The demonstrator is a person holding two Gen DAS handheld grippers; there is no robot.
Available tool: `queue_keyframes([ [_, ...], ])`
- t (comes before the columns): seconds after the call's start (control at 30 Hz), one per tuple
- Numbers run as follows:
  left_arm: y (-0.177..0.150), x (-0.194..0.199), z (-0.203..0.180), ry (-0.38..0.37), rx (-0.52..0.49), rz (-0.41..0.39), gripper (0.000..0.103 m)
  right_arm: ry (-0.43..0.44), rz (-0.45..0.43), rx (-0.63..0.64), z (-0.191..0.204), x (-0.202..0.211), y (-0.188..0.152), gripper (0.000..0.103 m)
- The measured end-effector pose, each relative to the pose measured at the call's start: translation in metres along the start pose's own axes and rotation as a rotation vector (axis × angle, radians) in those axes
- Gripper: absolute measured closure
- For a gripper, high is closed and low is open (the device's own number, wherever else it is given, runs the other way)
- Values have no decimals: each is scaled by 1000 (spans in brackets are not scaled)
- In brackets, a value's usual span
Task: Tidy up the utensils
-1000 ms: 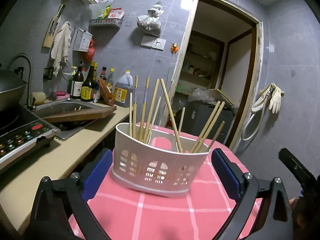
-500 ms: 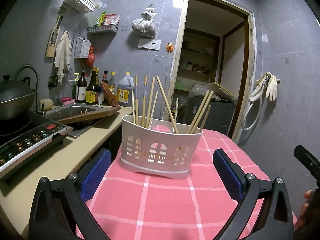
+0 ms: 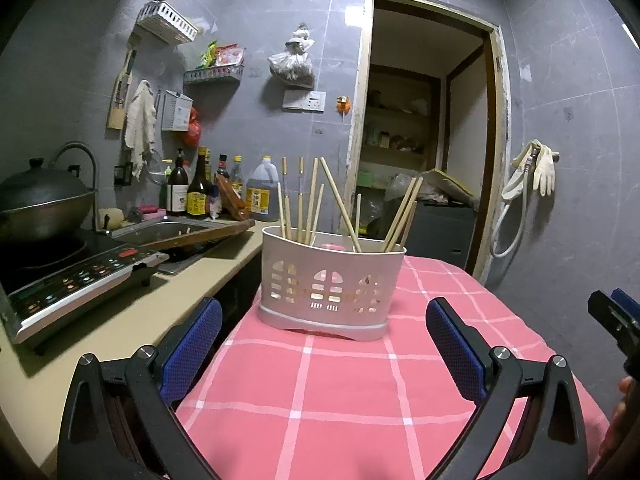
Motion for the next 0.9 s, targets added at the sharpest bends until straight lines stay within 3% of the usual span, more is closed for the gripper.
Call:
queue_keyframes([
  [0.17,-6,6,-1,27,-33,-28,3,-15,8,-2,-3,1,-6,0],
  [0.9,-13,10,-9,16,-44,-29,3,-21,20,-14,-7,3,-10,0],
])
Point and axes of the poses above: each gripper's, at about its wrist camera, not at the fingertips, and x roughly against the way its jaws point, z to its left, y to its top, the point moved 9 cm from there along -x, roughly the way its jaws point, and after that the axes turned 7 degrees about -z, right-handed, at the moved point
